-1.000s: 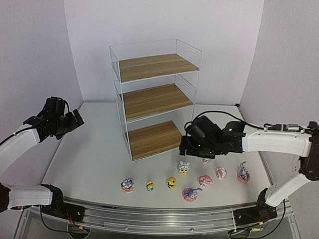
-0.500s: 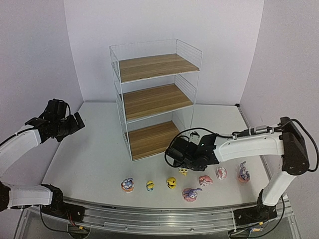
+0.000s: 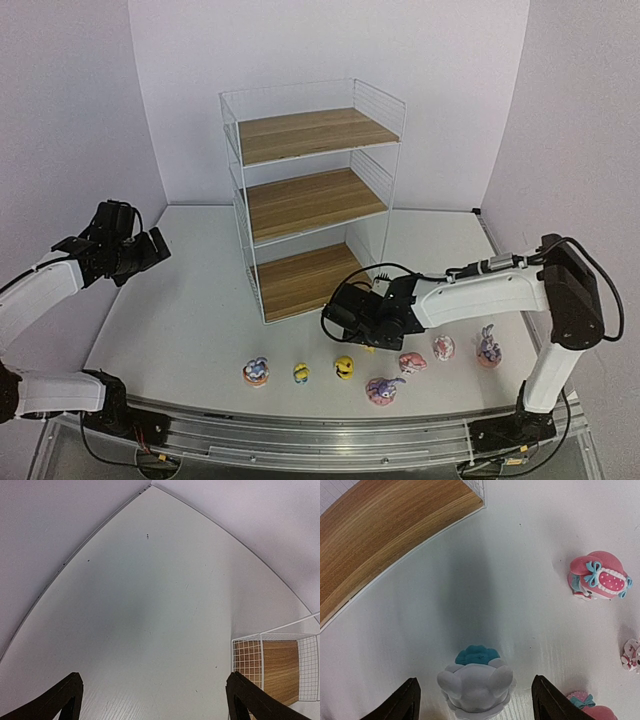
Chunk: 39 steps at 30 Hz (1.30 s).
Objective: Place and organize the plastic toys onto the shelf
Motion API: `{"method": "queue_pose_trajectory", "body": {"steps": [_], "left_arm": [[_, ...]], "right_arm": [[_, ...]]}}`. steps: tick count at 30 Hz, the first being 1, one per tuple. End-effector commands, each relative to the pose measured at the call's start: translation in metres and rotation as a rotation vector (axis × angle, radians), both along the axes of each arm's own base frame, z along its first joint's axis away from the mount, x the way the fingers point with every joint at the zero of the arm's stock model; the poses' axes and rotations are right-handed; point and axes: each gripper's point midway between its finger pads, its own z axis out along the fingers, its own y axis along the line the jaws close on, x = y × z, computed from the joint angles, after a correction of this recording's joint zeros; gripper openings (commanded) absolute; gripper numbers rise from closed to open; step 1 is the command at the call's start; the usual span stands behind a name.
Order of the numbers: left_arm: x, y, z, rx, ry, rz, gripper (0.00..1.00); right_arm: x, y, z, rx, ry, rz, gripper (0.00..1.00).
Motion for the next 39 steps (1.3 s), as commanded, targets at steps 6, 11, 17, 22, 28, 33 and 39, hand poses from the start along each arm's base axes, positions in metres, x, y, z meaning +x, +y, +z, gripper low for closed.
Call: {"method": "queue_pose_trajectory", "body": {"steps": [6, 11, 17, 22, 28, 33, 39], "left_arm": [[0.003, 0.001, 0.005, 0.007, -0.024, -0.002, 1.0], [0.002, 0.001, 0.005, 0.005, -0.024, -0.002, 1.0], [0.001, 0.001, 0.006, 0.007, -0.026, -0.002, 1.0], [0.002, 0.002, 0.005, 0.009, -0.025, 0.001, 1.0], [0.003, 0.002, 0.007, 0.012, -0.026, 0.002, 1.0], [0.002, 0.002, 0.006, 0.012, -0.026, 0.001, 1.0], [0.002, 0.001, 0.005, 0.009, -0.021, -0.005, 1.0]], "right_arm": [[-0.001, 0.002, -0.011, -0.01, 0.015, -0.028, 0.72], [0.001, 0.002, -0.013, -0.023, 0.008, -0.026, 0.7], [0.003, 0.004, -0.014, -0.034, 0.004, -0.019, 0.65], [0.004, 0.004, -0.011, -0.04, -0.006, -0.013, 0.5], [0.005, 0.001, -0.002, -0.039, -0.027, 0.002, 0.33], [0.012, 0.007, 0.01, -0.062, -0.085, 0.11, 0.26], [0.028, 0.05, 0.034, 0.104, -0.178, 0.365, 0.23]]}}
